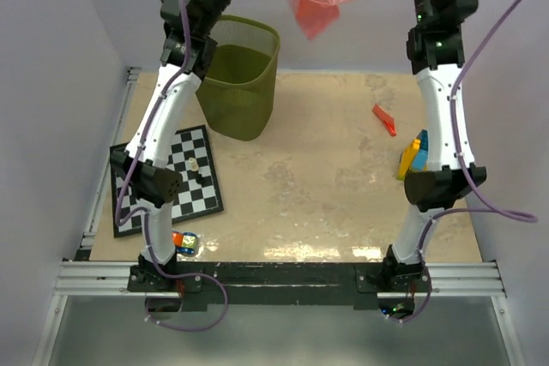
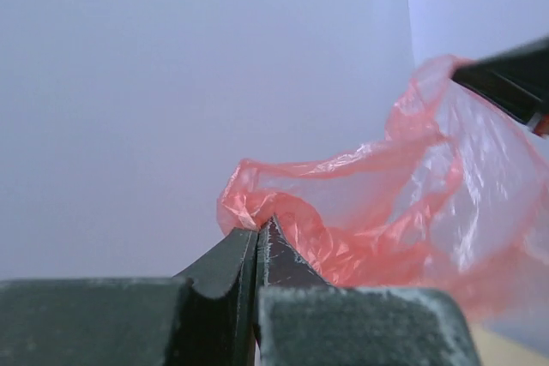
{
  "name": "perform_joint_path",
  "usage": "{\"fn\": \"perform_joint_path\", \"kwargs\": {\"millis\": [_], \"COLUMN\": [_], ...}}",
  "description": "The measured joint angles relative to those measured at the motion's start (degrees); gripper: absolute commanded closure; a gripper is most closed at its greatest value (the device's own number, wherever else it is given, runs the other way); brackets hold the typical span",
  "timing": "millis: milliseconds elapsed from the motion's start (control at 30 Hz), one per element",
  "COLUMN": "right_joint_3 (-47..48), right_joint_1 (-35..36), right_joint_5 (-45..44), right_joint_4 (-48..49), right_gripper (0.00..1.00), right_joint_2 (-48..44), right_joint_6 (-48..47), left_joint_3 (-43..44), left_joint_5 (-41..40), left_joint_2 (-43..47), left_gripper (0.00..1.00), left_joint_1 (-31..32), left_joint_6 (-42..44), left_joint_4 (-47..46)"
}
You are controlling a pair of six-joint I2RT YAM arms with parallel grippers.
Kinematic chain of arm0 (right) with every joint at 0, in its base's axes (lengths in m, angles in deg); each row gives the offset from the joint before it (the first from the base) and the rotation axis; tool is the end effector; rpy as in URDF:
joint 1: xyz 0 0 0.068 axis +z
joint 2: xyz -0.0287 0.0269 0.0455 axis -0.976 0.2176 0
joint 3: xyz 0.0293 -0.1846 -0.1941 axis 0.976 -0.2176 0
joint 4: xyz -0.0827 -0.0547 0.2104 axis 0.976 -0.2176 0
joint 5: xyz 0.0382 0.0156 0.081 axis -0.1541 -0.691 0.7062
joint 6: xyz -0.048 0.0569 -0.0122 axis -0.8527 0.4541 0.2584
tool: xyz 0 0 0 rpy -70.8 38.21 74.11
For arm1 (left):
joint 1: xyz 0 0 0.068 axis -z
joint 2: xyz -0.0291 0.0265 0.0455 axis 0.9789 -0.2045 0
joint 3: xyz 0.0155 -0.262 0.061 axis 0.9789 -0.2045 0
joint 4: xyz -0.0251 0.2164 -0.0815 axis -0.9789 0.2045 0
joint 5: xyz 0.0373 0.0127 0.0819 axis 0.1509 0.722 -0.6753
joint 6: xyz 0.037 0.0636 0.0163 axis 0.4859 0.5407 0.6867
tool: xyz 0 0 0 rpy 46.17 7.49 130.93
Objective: Put the trash bags into the trash bin
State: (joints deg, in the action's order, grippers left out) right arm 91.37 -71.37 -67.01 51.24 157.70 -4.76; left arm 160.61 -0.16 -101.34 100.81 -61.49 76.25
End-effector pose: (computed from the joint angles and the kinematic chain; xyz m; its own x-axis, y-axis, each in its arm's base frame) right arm 0.3880 0.0430 0.5776 0.5129 -0.1532 -0.8446 -0.0239 0.9810 -0.1924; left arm 0.3789 -0.1827 0.5536 0.4281 -0.2409 -0.8710 0.6744 0.7268 0.1305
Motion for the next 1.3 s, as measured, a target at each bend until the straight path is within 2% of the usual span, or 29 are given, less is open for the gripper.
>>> {"fn": "perform_joint_path", "kwargs": {"millis": [67, 100, 200, 267, 333, 500, 533, 567, 633, 733, 833, 900, 967, 1067, 1167, 1300], "right_joint_3": [1.5, 0.4, -6.8, -15.0, -28.1, -68.3, -79.1, -85.5, -97.3, -103.4, -101.0, -94.6, -86.7, -79.3, -78.2, -78.4], "right_joint_1": [1.7, 3.5, 12.4, 19.7, 23.6, 23.1, 23.2, 23.2, 23.0, 22.9, 22.3, 22.2, 22.1, 22.1, 22.1, 20.6], "right_joint_5": [2.1, 2.8, 5.6, 8.8, 11.4, 8.2, 8.0, 8.1, 8.4, 10.4, 11.3, 11.3, 11.2, 9.4, 4.5, -3.9], "right_joint_4": [6.2, 9.9, 19.3, 24.4, 28.3, 31.9, 29.3, 25.8, 12.5, -11.3, -20.4, -21.9, -21.3, -18.2, -14.7, -10.2], "right_gripper": [1.00, 1.00, 1.00, 1.00, 1.00, 1.00, 1.00, 1.00, 1.00, 1.00, 1.00, 1.00, 1.00, 1.00, 1.00, 1.00], "right_joint_2": [-2.7, -5.4, -15.9, -24.6, -35.1, -62.5, -68.1, -71.6, -77.7, -83.1, -88.5, -88.3, -83.8, -75.6, -67.7, -56.3], "right_joint_6": [1.0, 1.1, -1.3, -4.5, -8.8, -19.2, -21.3, -22.5, -24.8, -25.6, -24.3, -22.4, -19.1, -13.3, -8.2, -7.1], "left_joint_3": [5.3, 5.2, -1.7, -6.9, -18.2, -63.2, -73.0, -83.2, -98.2, -112.9, -113.4, -108.0, -100.4, -90.7, -85.2, -77.5], "left_joint_5": [-4.3, -5.9, -8.1, -7.8, -5.4, 3.0, 5.0, 6.6, 9.6, 13.4, 15.4, 15.7, 14.6, 10.5, 4.7, 2.3], "left_joint_2": [-0.3, 0.9, 7.9, 12.5, 20.0, 43.3, 47.2, 50.6, 53.7, 57.3, 65.7, 69.0, 68.2, 63.7, 57.1, 44.9], "left_gripper": [1.00, 1.00, 1.00, 1.00, 1.00, 1.00, 1.00, 1.00, 1.00, 1.00, 1.00, 1.00, 1.00, 1.00, 1.00, 1.00], "left_joint_1": [1.3, 2.3, 6.7, 10.1, 13.4, 15.4, 15.5, 15.8, 16.7, 18.8, 22.8, 24.1, 24.2, 24.2, 23.1, 16.5], "left_joint_6": [3.1, 5.2, 12.9, 18.5, 24.8, 40.9, 45.1, 50.1, 57.8, 65.2, 63.9, 60.5, 56.4, 49.8, 41.9, 32.3], "left_joint_4": [-4.4, -7.8, -18.3, -24.5, -30.6, -36.9, -36.1, -34.1, -27.7, -8.7, 0.7, 2.9, 4.0, 5.4, 6.3, 9.2]}}
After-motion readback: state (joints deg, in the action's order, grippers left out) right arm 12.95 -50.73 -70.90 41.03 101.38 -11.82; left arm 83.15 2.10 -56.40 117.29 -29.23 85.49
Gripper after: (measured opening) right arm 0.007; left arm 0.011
